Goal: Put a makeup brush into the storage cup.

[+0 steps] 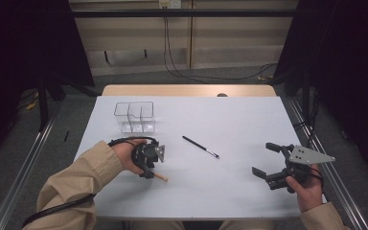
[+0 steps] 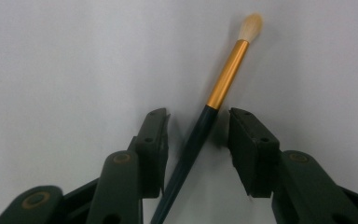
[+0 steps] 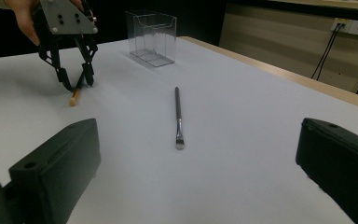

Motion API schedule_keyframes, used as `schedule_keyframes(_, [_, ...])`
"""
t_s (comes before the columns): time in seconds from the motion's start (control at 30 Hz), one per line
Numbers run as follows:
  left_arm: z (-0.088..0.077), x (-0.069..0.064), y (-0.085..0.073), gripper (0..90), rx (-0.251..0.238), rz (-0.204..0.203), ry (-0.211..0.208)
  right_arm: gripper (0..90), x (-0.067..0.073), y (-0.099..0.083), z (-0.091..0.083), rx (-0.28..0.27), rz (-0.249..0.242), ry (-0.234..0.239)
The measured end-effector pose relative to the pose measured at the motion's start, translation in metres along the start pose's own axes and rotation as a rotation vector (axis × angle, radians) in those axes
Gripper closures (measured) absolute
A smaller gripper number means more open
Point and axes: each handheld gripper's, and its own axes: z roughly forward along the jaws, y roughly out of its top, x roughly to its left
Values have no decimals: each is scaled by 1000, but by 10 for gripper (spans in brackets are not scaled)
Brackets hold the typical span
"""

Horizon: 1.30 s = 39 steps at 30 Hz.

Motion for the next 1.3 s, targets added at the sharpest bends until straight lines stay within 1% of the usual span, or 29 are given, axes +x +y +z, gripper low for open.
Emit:
schedule_keyframes(0.03, [0,0,0,617,1,1,7,0,0,0,0,1,0,-1])
schedule_keyframes(0.1, [0,-1,1,717,6,-12,-1,0,0,0,0,0,3,0])
schedule_keyframes(0.13, [1,-1,1,737,3,-18,2,0,0,0,0,-1,-1,-1])
schedule_keyframes(0.17, [0,-1,1,737,4,-22,3,0,0,0,0,-1,-1,-1])
schedule_keyframes(0.23, [0,0,1,779,2,-22,-8,0,0,0,0,-1,0,-2])
schedule_keyframes(0.27, [0,0,0,810,-5,-33,-7,0,0,0,0,0,0,-2])
schedule_keyframes(0.3, [0,-1,0,832,-5,-54,-12,0,0,0,0,-1,2,-3])
schedule_keyframes(0.33, [1,0,0,832,-8,-58,-10,0,0,0,0,-1,2,-3])
schedule_keyframes(0.37, [1,0,0,834,-10,-72,-11,0,0,0,0,0,1,-3])
schedule_keyframes(0.4, [1,0,0,834,-10,-72,-11,0,0,0,0,1,0,-2])
schedule_keyframes(0.47, [1,1,1,835,0,-98,-19,0,0,0,1,2,-2,1])
schedule_keyframes(0.5, [1,1,2,835,0,-104,-19,0,0,0,1,1,-3,-1])
schedule_keyframes(0.63, [2,2,3,831,17,-92,-17,0,0,0,1,3,-5,-1])
schedule_keyframes(0.67, [2,1,3,828,16,-115,-17,0,0,0,1,2,-5,-1])
schedule_keyframes(0.8, [2,1,3,834,16,-116,-13,0,0,0,0,1,-2,0])
schedule_keyframes(0.83, [3,1,3,834,5,-129,-12,0,0,0,0,2,-2,-1])
schedule_keyframes(0.9, [2,1,2,838,10,-128,-12,0,0,0,1,5,-2,0])
schedule_keyframes(0.93, [3,1,2,839,7,-151,-12,0,0,-1,1,6,-5,-2])
schedule_keyframes(0.97, [3,1,2,839,5,-158,-10,0,0,-1,1,6,-5,-2])
schedule_keyframes(1.0, [3,1,2,839,9,-149,-6,0,0,-1,1,6,-6,-2])
schedule_keyframes(1.1, [2,-1,3,840,16,-158,1,0,0,0,0,3,-5,-2])
schedule_keyframes(1.13, [2,-1,3,841,10,-172,2,0,0,0,0,3,-3,-2])
schedule_keyframes(1.23, [1,-1,1,841,1,-180,7,0,0,-1,1,5,-2,-1])
schedule_keyframes(1.27, [1,-2,0,841,-13,-200,9,0,0,-1,1,5,-3,-1])
schedule_keyframes(1.3, [1,-2,0,841,-13,-200,9,0,0,-1,1,5,-3,-1])
